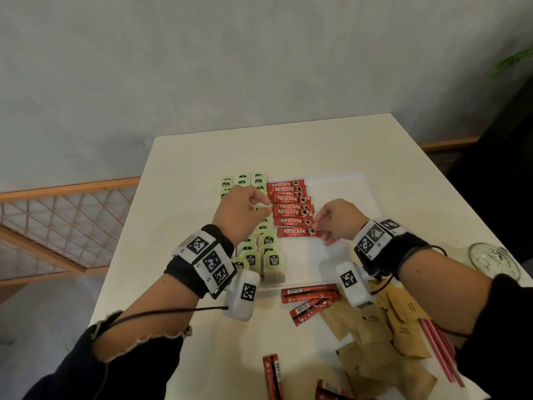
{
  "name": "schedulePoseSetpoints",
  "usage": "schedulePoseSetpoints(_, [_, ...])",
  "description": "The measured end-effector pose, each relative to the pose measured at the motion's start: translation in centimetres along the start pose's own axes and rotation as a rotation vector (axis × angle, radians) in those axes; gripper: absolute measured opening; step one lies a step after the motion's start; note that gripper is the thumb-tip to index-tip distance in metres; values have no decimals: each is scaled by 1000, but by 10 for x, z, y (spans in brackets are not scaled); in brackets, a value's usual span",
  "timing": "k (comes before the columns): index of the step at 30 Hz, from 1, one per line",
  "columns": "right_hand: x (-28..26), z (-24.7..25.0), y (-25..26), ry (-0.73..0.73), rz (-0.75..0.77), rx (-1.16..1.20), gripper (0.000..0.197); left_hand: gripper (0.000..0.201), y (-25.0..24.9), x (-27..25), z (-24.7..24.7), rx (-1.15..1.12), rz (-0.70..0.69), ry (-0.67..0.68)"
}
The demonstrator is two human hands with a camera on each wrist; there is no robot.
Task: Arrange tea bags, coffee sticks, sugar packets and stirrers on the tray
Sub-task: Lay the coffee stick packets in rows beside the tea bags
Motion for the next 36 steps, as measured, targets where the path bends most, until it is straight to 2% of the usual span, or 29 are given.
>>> schedulePoseSetpoints(3, [-2,1,3,-47,5,-28,17,6,-5,-9,4,71,-58,53])
schedulePoseSetpoints(7, [-22,6,9,-71,78,-117,27,7,-9,-29,8,151,-70,151])
schedulePoseSetpoints(12, [-76,2,15,-12,207,-156,25,9,-14,-75,1,247,-99,315])
schedulePoseSetpoints(16, [-122,-8,10,31,251,-192,22,16,-10,-124,-18,388,-201,474])
schedulePoseSetpoints(19, [-152,-21,-1,92,279,-269,21,23,2,-157,-32,487,-213,595])
schedulePoseSetpoints(22, [-178,-37,-15,159,303,-367,24,24,14,-180,-40,561,-180,620])
schedulePoseSetpoints(28, [-214,-60,-37,241,308,-456,38,52,26,-205,-55,689,-169,696])
schedulePoseSetpoints(32, [-233,-65,-46,252,322,-492,56,37,23,-211,-64,729,-188,676])
schedulePoseSetpoints(36, [-245,-66,-53,282,332,-549,65,30,12,-213,-69,930,-260,656])
Point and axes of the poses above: each hand's wrist, its own x-axis towards the middle knuckle, its own z-axis out of the back of the hand, y = z × x, the point moved 4 cm from there along x, towards the middle knuckle, and after that the axes turned 6 degrees about z, right-handed, at the moved point
